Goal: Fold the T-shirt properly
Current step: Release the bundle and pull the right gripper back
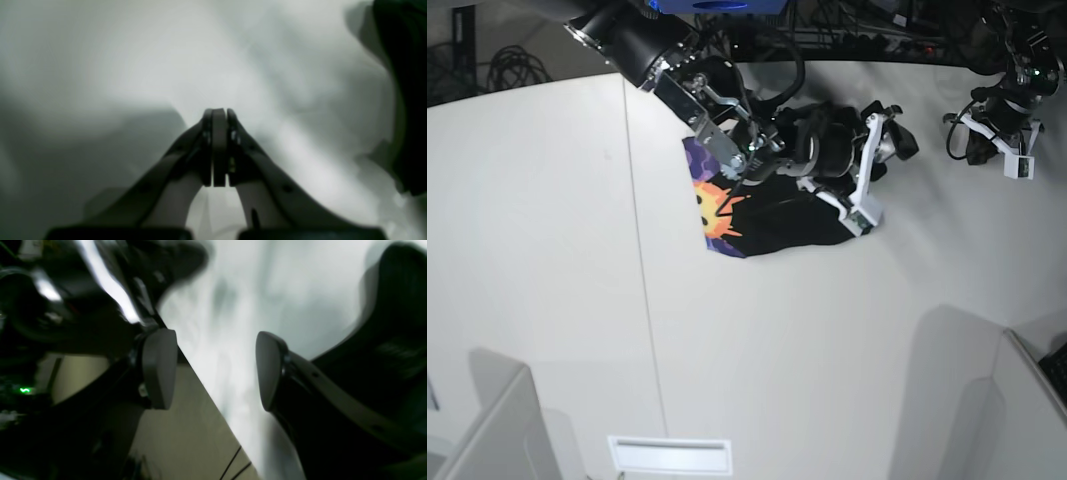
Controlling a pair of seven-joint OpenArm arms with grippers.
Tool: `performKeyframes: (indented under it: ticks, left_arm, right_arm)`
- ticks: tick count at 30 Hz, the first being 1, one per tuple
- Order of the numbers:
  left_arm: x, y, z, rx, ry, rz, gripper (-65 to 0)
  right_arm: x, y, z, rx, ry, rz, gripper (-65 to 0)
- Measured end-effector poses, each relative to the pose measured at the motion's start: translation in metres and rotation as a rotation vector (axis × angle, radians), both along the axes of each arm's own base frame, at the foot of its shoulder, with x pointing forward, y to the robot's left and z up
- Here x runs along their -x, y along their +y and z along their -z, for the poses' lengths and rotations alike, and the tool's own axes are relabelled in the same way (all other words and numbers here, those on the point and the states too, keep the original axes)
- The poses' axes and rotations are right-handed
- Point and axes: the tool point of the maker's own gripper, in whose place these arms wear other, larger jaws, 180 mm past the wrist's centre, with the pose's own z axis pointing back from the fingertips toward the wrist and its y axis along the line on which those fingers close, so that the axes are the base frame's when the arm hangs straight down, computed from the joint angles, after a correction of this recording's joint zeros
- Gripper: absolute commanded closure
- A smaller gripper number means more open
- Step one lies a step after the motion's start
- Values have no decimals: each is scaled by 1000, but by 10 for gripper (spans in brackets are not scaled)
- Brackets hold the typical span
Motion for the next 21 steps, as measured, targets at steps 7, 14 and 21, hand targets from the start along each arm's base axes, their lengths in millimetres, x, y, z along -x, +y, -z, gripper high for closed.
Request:
performKeyframes:
  ticks: [7,14,21]
  left_arm:
    - [-15,-48,-11,166,-82,55,0]
    - [-28,-88,-30,430,-188,58,-36]
    - [-33,-103,-10,605,-171,1,-579]
  right_arm:
    - [-59,-98,4,-2,-128,327,0]
    - [-64,-184,23,52,-123,554,0]
    - [-45,-213,46,125,-71,589,0]
